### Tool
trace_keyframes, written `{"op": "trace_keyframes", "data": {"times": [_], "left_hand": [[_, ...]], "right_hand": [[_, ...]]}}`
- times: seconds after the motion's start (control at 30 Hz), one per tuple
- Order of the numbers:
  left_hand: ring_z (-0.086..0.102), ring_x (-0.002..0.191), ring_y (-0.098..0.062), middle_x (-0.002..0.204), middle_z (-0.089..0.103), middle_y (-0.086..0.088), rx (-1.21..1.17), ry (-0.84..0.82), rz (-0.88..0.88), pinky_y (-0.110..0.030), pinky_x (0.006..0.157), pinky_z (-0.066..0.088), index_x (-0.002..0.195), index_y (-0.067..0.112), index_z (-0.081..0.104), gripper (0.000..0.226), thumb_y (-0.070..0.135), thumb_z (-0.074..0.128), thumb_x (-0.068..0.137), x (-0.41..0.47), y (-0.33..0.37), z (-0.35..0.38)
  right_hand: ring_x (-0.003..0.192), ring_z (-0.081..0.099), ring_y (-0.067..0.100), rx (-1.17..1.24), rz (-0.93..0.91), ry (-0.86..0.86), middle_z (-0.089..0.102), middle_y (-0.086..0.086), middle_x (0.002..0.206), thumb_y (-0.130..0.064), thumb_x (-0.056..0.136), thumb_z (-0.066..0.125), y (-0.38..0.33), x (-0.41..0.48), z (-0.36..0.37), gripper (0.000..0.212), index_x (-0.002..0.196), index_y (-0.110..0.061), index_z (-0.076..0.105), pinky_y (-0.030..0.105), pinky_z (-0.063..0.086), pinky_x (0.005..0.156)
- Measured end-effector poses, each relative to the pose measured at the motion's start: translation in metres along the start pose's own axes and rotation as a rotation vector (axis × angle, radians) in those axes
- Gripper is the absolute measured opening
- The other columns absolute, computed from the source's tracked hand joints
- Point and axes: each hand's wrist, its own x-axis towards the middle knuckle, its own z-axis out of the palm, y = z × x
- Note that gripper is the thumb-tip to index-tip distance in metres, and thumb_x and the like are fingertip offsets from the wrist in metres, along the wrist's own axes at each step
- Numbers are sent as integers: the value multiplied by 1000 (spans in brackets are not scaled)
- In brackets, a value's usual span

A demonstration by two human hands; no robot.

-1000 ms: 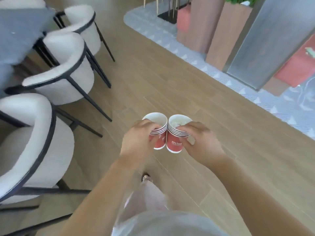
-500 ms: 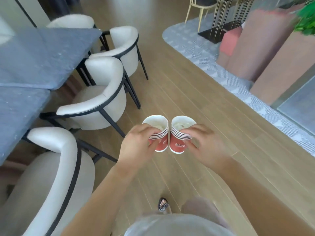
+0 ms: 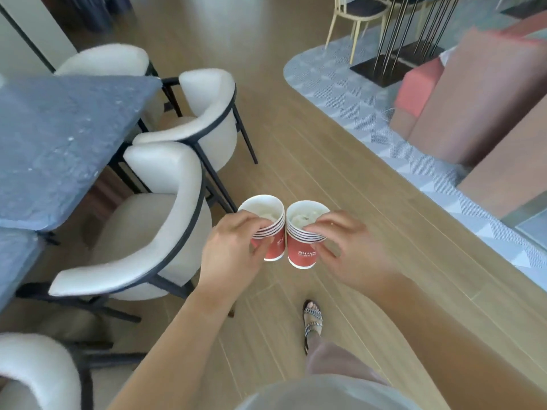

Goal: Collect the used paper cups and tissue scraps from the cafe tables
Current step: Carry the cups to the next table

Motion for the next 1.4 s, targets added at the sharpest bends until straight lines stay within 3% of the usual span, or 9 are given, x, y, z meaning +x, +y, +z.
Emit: {"op": "trace_keyframes", "data": {"times": [0.2,0.33,0.7,0.9,1.07,1.4], "left_hand": [[62,79,-20,88,66,6,-29,-16,16,-31,63,52,89,20,68,27,8,75,65,153,-25,53],[60,78,-16,87,65,9,-39,-17,-30,-25,62,48,88,23,67,27,10,76,66,232,-49,75],[63,87,-22,98,68,1,-108,30,-81,-37,67,55,97,17,68,28,10,75,71,467,-176,117],[62,89,-19,102,67,6,-90,13,-59,-36,69,54,100,22,67,31,12,74,72,598,-242,125],[59,86,-13,94,65,12,-86,-24,-72,-27,65,49,98,26,67,28,14,71,73,684,-283,147],[59,86,-16,95,66,11,-79,-39,-31,-30,67,50,99,24,67,26,16,71,75,896,-336,225]], "right_hand": [[92,62,26,15,10,6,65,6,97,2,70,72,97,130,0,33,100,-13,68,38,54,71],[92,61,25,21,-3,7,64,3,97,0,71,70,146,208,11,34,101,-14,67,33,52,75],[89,61,23,-27,-9,-9,64,0,98,-4,74,69,237,467,74,33,103,-19,68,28,50,73],[87,62,25,-2,-11,27,65,4,96,1,73,69,280,600,107,32,102,-14,68,31,50,75],[86,62,25,-34,8,39,66,4,93,3,69,72,323,681,129,33,100,-11,69,20,40,79],[87,62,28,17,5,92,65,6,94,6,69,71,455,856,148,33,98,-9,68,36,51,76]]}}
